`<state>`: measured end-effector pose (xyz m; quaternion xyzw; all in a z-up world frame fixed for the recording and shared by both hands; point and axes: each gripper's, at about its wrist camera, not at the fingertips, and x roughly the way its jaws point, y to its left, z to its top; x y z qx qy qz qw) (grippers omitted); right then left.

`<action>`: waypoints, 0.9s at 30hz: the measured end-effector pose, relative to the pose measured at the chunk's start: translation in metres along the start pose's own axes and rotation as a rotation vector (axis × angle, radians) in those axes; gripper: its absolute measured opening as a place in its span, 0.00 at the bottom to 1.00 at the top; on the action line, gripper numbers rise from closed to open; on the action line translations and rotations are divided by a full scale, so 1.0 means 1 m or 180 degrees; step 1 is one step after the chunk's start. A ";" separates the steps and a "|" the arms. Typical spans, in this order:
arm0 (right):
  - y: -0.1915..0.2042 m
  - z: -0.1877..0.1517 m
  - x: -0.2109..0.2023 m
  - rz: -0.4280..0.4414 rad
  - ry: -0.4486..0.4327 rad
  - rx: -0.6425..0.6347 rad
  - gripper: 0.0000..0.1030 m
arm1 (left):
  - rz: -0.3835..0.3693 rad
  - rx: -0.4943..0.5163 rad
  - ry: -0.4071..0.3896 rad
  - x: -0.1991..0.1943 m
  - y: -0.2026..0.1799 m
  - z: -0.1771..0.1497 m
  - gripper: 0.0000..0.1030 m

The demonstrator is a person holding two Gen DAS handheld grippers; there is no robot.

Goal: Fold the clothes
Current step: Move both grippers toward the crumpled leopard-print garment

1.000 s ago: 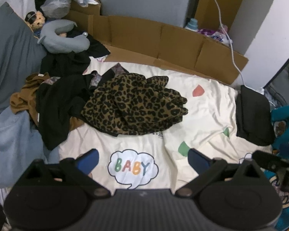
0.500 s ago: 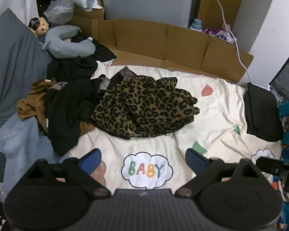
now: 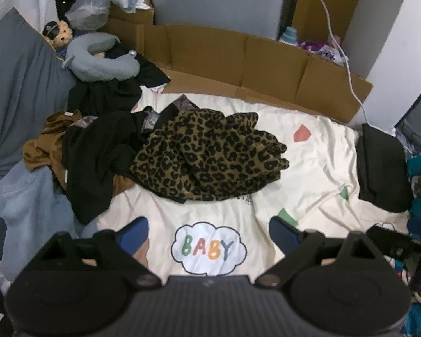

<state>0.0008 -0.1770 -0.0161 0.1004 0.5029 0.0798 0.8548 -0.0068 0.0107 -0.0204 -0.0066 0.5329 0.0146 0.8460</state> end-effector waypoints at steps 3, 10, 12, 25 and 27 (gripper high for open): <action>0.000 0.003 -0.003 -0.0023 -0.0023 -0.0004 1.00 | 0.0006 -0.0013 0.0068 0.003 -0.004 -0.002 0.92; 0.001 0.012 -0.009 -0.0079 -0.0150 0.0025 1.00 | -0.0004 -0.0062 -0.0035 -0.002 -0.014 0.007 0.93; 0.000 0.015 -0.007 -0.0079 -0.0139 0.0072 1.00 | -0.0047 -0.0108 0.0006 -0.003 -0.016 0.011 0.93; -0.001 0.016 -0.003 0.0026 -0.0116 0.0205 1.00 | -0.0133 -0.0284 -0.0069 -0.011 -0.006 0.025 0.94; 0.000 0.017 -0.002 0.0027 -0.0128 0.0200 1.00 | -0.0132 -0.0283 -0.0064 -0.010 -0.005 0.024 0.94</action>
